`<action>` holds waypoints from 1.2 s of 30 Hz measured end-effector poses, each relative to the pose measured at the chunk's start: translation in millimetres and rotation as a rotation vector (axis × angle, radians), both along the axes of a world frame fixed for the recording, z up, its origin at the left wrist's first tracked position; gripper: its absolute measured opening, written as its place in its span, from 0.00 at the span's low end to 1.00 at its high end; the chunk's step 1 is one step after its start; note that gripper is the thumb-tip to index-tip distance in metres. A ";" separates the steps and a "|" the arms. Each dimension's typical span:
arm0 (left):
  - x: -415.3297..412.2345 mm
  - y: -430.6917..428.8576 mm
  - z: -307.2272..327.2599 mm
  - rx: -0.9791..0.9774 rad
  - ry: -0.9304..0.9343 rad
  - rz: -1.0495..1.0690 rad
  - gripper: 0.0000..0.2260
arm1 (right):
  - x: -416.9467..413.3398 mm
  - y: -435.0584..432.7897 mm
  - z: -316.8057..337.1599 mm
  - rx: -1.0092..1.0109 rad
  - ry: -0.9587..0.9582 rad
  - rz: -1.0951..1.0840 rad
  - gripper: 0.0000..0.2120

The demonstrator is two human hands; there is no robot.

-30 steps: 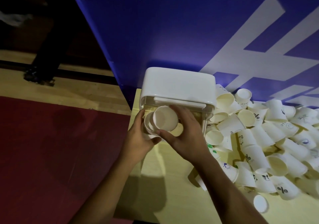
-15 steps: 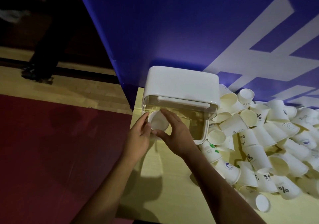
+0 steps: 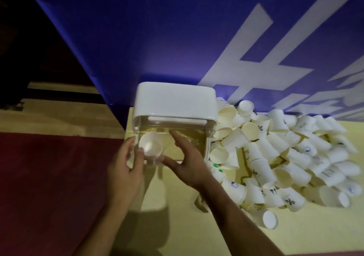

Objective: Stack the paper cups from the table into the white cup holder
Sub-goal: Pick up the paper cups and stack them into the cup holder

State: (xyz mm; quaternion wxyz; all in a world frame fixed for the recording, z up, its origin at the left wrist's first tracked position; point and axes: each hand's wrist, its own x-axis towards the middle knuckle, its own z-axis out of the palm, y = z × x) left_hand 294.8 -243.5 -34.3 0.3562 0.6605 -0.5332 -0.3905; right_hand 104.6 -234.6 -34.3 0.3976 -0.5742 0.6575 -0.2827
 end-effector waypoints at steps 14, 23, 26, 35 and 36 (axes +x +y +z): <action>-301.0 -21.2 4.7 -0.064 -0.709 -0.790 0.37 | -224.9 146.8 25.3 0.075 0.050 -0.584 0.08; -347.1 -24.0 -27.1 -0.095 -0.937 -0.703 0.32 | -363.0 168.3 4.5 0.103 0.055 -0.636 0.09; -355.7 -14.5 -8.6 -0.009 -0.631 -0.621 0.35 | -416.1 147.0 -1.3 0.094 0.112 -0.717 0.11; -418.4 22.8 21.2 0.021 -0.069 -0.493 0.32 | -514.8 36.4 -46.4 0.472 0.374 -0.647 0.43; -421.8 23.9 21.1 0.027 -0.056 -0.486 0.32 | -514.2 30.5 -50.5 0.501 0.413 -0.619 0.41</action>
